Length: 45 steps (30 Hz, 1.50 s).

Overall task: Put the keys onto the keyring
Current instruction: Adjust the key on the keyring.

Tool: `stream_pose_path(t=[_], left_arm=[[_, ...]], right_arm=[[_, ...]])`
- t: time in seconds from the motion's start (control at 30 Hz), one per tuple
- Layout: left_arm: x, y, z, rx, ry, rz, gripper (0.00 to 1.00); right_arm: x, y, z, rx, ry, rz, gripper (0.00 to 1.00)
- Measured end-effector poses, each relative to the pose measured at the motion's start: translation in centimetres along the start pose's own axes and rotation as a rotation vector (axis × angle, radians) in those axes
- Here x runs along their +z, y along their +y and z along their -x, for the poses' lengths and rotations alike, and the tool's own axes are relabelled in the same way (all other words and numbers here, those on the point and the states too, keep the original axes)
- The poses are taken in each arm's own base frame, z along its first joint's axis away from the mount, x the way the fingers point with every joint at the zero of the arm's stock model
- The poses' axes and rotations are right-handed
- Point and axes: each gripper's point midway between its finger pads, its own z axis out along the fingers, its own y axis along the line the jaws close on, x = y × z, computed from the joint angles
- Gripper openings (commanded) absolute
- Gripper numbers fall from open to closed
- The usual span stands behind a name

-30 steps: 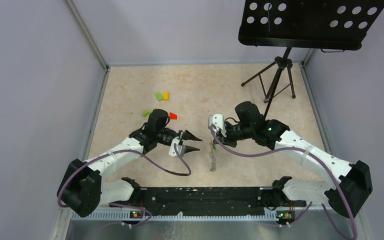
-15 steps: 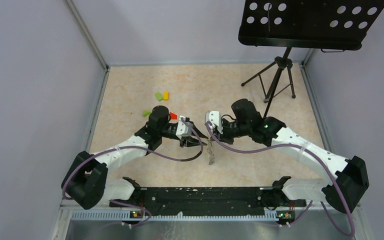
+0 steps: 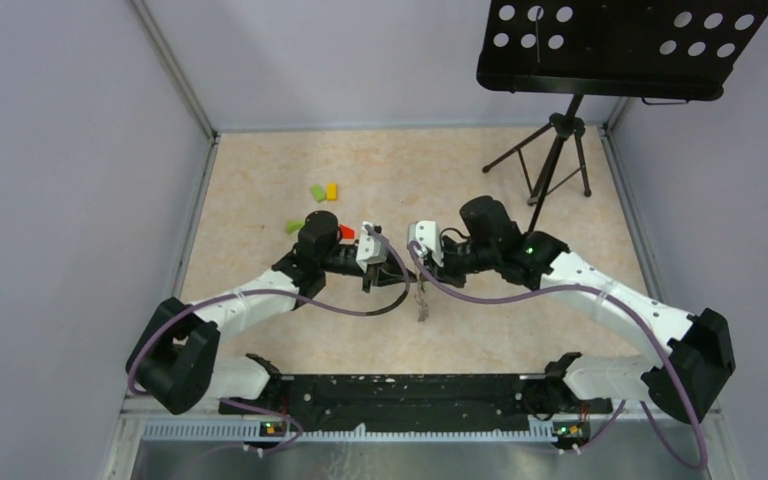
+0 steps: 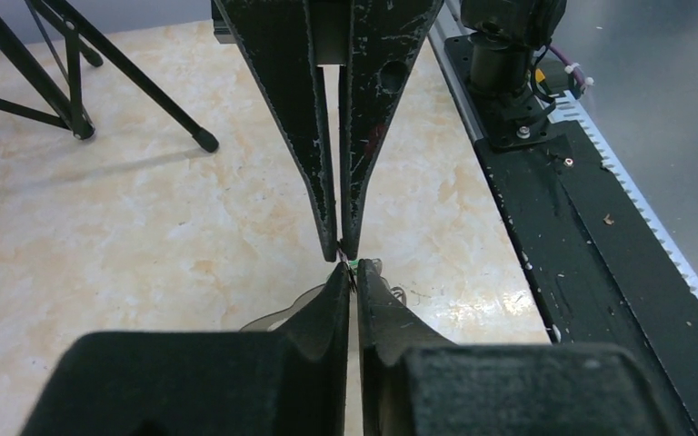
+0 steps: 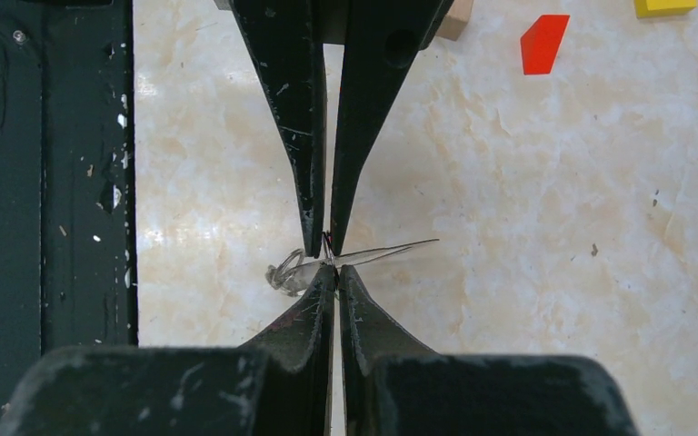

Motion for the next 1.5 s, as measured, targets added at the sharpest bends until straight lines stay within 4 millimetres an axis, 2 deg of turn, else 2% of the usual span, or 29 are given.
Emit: stream_pose_path(t=[0.07,0.2,0.3,0.6,0.67,0.97,1.13,1.3,1.5], left_arm=[[0.0,0.1,0.0,-0.001,0.0,0.004,0.08],[0.0,0.2,-0.2,-0.005,0.003,0.009,0.2],[0.1,0.2,-0.2,-0.009,0.004,0.012,0.21],[0.1,0.3,-0.5,-0.019,0.009,0.011,0.08],[0.1,0.3,-0.6,-0.023,0.011,0.011,0.0],[0.2,0.3,-0.8,-0.043,0.013,0.012,0.0],[0.1,0.3,-0.2,-0.074,-0.005,0.012,0.0],[-0.1,0.4,1.0,-0.106,-0.046,0.004,0.0],[-0.3,0.2,2.7,-0.113,-0.101,-0.014,0.0]], right_arm=[[0.0,0.1,0.1,-0.001,0.003,0.002,0.0],[0.0,-0.1,0.1,0.0,0.007,0.0,0.0],[0.0,-0.1,0.1,0.0,0.007,-0.001,0.0],[0.0,-0.1,0.1,0.006,0.009,-0.003,0.0],[0.0,-0.1,0.1,0.007,0.009,-0.003,0.0],[0.0,0.0,0.0,0.012,0.013,-0.001,0.0],[-0.1,-0.2,0.3,0.022,0.006,-0.011,0.12],[-0.5,-0.8,1.3,0.016,-0.027,-0.033,0.29],[-1.7,-1.4,2.3,0.017,-0.08,-0.059,0.32]])
